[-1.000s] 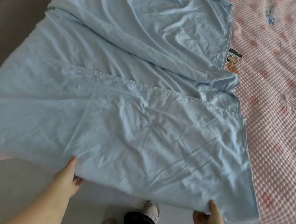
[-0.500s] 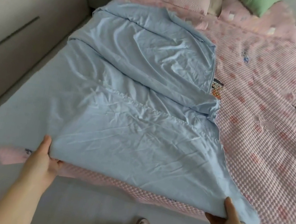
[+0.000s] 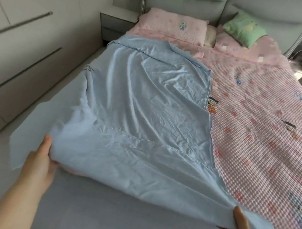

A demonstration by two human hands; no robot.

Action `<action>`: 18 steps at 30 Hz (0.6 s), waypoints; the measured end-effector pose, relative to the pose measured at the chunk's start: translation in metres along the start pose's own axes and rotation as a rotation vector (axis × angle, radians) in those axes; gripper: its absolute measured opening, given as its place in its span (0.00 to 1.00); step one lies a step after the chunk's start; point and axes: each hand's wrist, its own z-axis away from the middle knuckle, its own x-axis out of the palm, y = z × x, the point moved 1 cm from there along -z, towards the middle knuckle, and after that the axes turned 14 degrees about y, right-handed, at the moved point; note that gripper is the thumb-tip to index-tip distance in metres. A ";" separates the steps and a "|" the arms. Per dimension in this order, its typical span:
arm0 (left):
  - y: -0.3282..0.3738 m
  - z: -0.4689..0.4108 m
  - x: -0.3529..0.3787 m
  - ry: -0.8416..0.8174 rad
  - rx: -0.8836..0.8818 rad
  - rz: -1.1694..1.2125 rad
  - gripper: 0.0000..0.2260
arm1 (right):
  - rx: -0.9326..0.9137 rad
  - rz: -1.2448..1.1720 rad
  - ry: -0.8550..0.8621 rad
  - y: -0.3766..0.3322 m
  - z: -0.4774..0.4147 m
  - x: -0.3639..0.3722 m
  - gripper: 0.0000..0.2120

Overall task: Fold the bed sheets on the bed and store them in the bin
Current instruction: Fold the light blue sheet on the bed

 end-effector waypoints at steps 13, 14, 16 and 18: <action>0.001 0.038 -0.015 0.057 0.050 -0.092 0.19 | -0.166 0.471 -0.134 -0.020 0.018 -0.025 0.27; 0.001 0.034 -0.014 0.064 0.047 -0.093 0.17 | -0.182 0.473 -0.123 -0.021 0.014 -0.024 0.27; 0.003 0.029 -0.009 0.060 0.025 -0.082 0.16 | -0.209 0.474 -0.120 -0.022 0.002 -0.020 0.23; 0.011 0.028 0.002 0.047 0.000 -0.079 0.16 | -0.246 0.449 -0.109 -0.025 -0.009 -0.009 0.19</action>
